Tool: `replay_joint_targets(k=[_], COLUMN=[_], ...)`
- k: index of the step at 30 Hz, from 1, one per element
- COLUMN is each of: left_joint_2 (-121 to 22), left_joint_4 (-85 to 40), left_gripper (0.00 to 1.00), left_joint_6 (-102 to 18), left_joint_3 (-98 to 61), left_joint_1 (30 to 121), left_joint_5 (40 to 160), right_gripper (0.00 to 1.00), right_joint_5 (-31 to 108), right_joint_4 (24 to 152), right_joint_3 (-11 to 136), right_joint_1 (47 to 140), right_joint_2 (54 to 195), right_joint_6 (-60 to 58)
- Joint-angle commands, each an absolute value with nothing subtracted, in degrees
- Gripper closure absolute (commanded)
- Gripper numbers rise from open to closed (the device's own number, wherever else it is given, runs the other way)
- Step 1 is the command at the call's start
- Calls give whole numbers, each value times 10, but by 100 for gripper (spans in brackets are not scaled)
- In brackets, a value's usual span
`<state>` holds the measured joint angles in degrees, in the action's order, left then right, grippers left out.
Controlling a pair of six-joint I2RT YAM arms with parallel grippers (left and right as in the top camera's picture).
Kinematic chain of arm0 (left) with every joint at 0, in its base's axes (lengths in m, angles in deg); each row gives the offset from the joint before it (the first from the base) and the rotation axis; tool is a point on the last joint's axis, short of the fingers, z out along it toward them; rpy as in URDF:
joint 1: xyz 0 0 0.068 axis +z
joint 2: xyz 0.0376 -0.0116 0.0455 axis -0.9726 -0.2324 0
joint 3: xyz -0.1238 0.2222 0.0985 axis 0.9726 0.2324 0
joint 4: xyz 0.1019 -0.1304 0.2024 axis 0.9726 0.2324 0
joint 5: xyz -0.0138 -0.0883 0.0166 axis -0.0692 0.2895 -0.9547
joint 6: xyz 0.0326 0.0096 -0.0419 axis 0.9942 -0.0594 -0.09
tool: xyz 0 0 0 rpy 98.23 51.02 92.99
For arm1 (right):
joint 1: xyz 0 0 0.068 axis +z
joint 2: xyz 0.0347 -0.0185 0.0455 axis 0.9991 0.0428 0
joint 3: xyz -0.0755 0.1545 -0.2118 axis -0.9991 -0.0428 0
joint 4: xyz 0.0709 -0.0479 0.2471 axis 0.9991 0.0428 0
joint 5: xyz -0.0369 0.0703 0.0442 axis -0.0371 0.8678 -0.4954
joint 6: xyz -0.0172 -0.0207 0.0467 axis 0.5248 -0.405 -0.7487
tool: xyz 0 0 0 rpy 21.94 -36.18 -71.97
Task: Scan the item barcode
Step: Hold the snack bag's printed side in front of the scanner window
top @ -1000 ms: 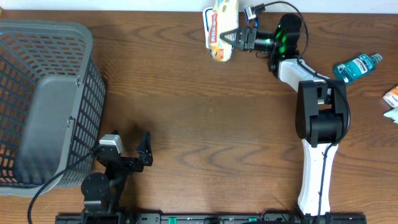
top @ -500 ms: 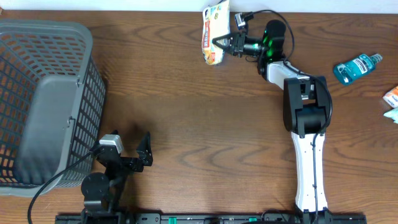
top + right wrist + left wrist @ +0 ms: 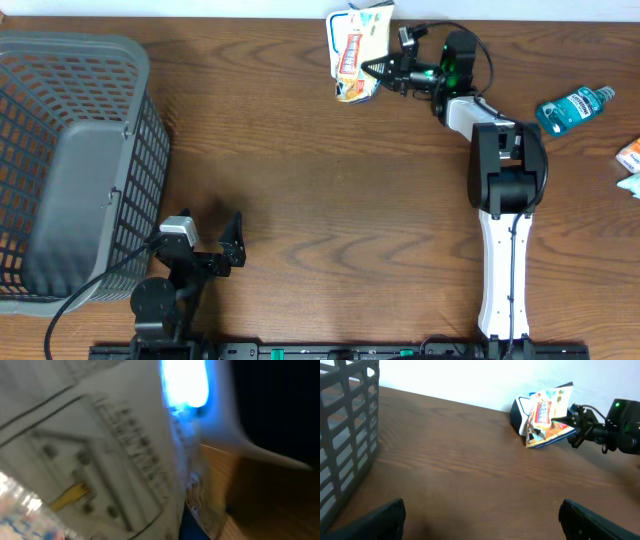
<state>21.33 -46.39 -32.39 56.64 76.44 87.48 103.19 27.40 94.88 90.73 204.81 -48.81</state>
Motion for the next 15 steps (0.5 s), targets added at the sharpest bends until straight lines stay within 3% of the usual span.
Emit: replay_joint_targets(k=[1, 15], left_joint_2=[217, 217], left_joint_4=[-454, -454], left_gripper=[2, 2], left_joint_6=[-318, -318], left_joint_3=[578, 578], left_joint_1=[763, 763], left_joint_5=[882, 882], right_gripper=[99, 99], right_joint_5=[1030, 1010], right_joint_4=[313, 522], right_joint_3=[953, 952], right_joint_1=[906, 906], right_joint_2=[2049, 2049], right_joint_6=[-447, -435])
